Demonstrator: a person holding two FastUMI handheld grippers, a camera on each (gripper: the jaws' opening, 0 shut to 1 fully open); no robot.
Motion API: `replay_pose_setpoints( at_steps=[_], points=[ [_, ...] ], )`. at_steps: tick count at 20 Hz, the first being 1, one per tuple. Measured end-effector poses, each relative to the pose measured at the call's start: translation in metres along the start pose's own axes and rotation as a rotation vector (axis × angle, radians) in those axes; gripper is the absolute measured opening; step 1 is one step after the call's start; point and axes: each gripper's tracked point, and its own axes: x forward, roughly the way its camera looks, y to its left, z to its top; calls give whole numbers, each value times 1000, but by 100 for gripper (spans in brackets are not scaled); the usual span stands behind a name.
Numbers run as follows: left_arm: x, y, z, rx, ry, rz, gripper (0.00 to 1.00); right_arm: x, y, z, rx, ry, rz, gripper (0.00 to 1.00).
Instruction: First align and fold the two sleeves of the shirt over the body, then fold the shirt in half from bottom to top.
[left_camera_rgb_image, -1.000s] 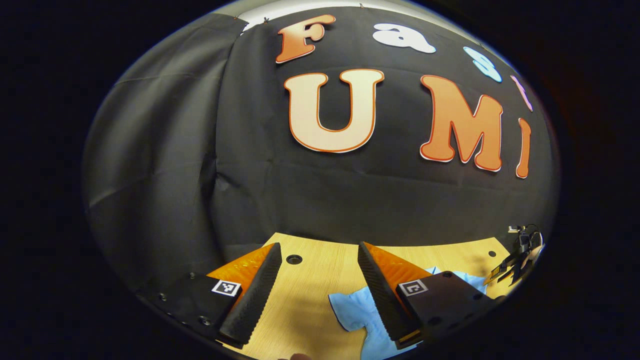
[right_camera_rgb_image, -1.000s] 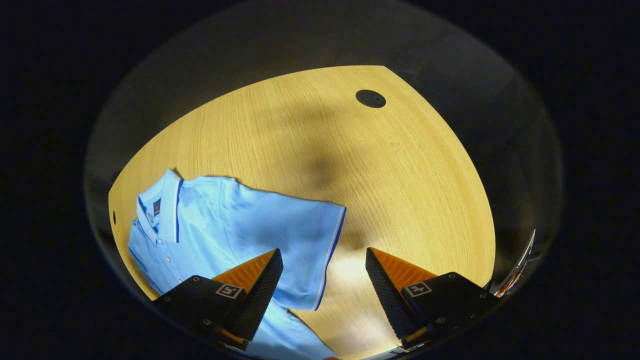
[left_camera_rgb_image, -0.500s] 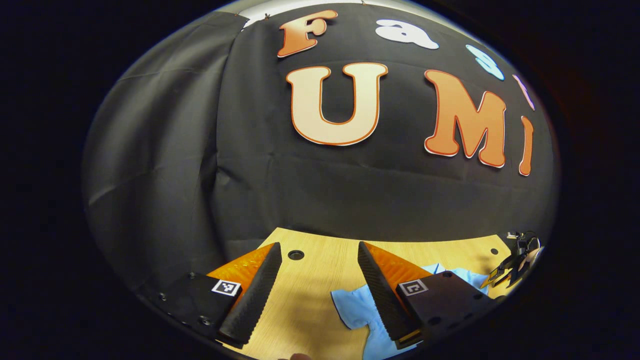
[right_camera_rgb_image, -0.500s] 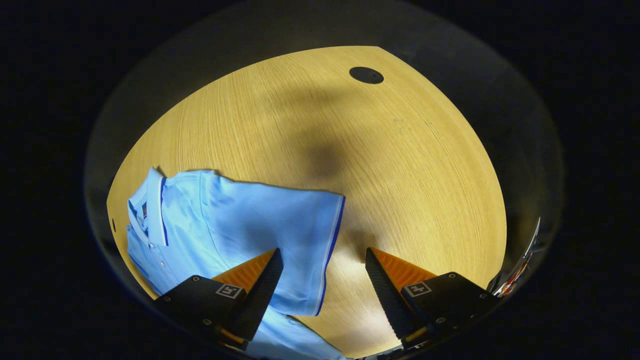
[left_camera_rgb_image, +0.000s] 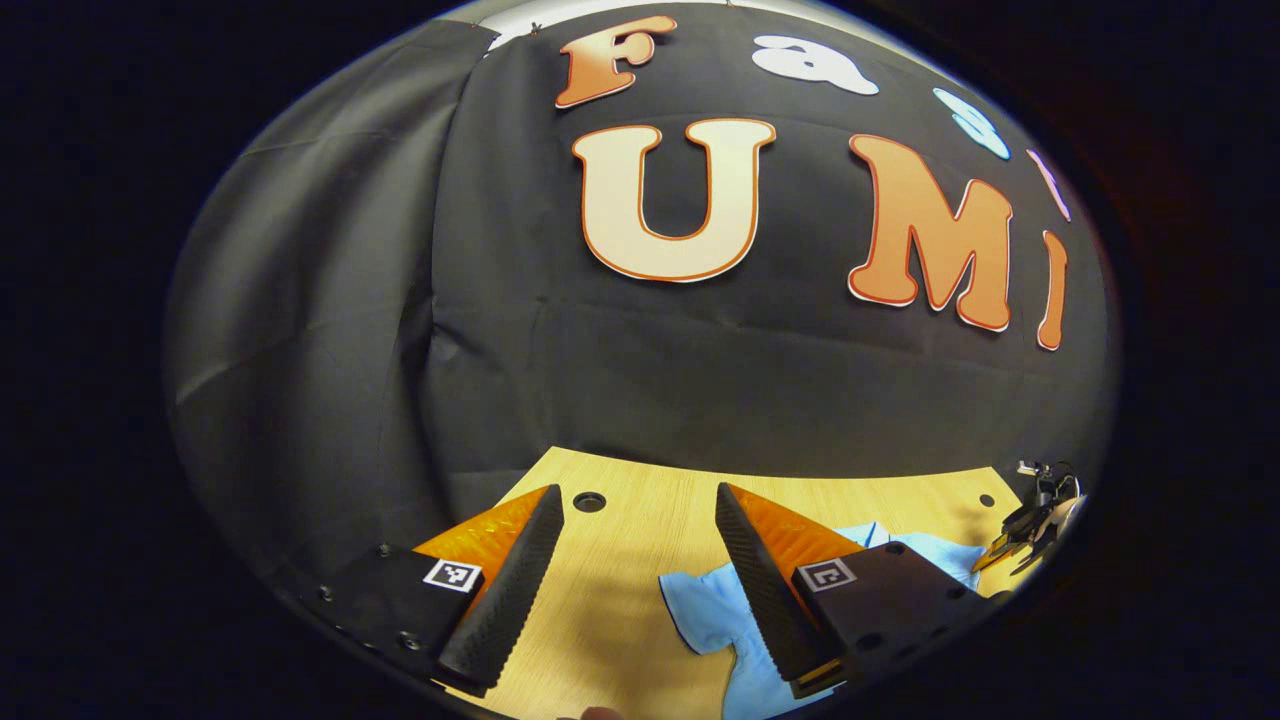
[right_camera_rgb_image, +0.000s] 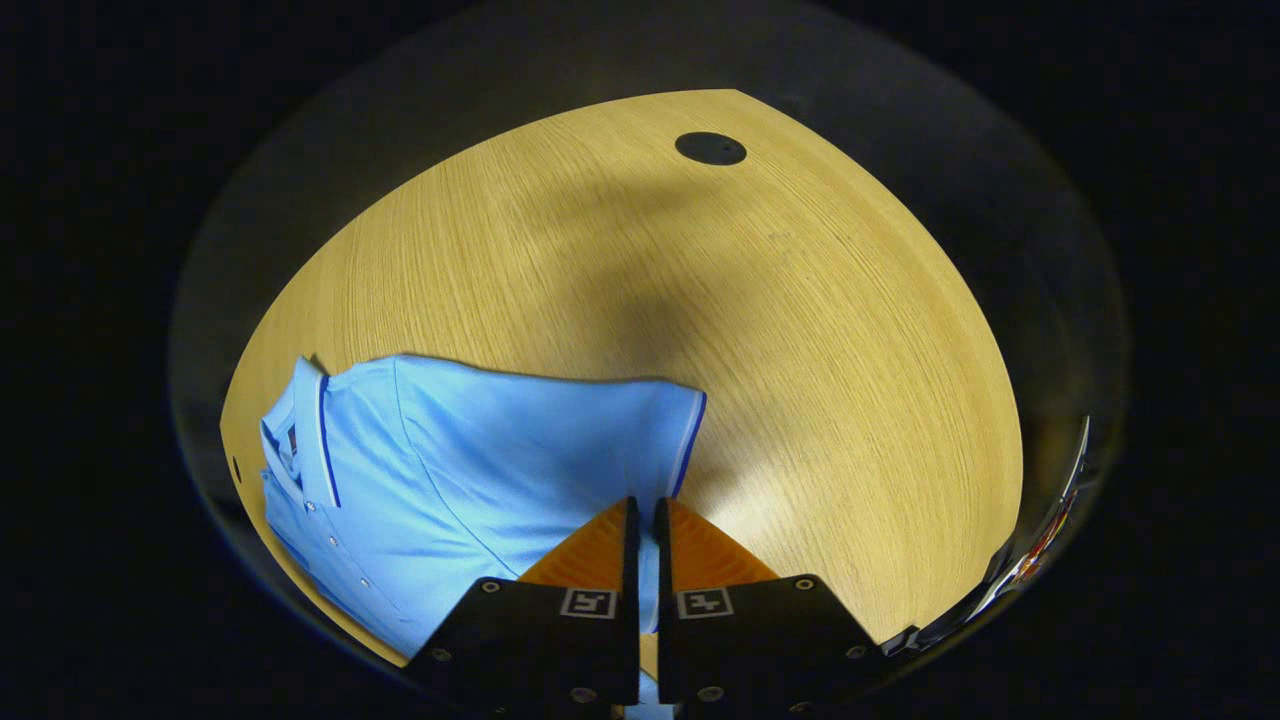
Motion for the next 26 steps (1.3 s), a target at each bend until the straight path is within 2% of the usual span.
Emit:
replay_pose_setpoints(
  at_steps=[2,5,12,19,26],
  points=[
    [-1,3,0,2,0,2,99,-4,3,-1,-13,-12,-4,3],
    [-5,13,-1,-5,-2,8,99,-28,17,13,-85,-108,-12,2],
    [-8,42,-3,-1,-7,36,100,-93,77,21,-157,-197,88,1],
    [-12,63,-8,-13,-9,31,99,-130,159,-15,-262,-213,202,0],
    [-12,97,-19,-8,9,51,100,-122,230,-60,-353,-165,294,2]
  ],
)
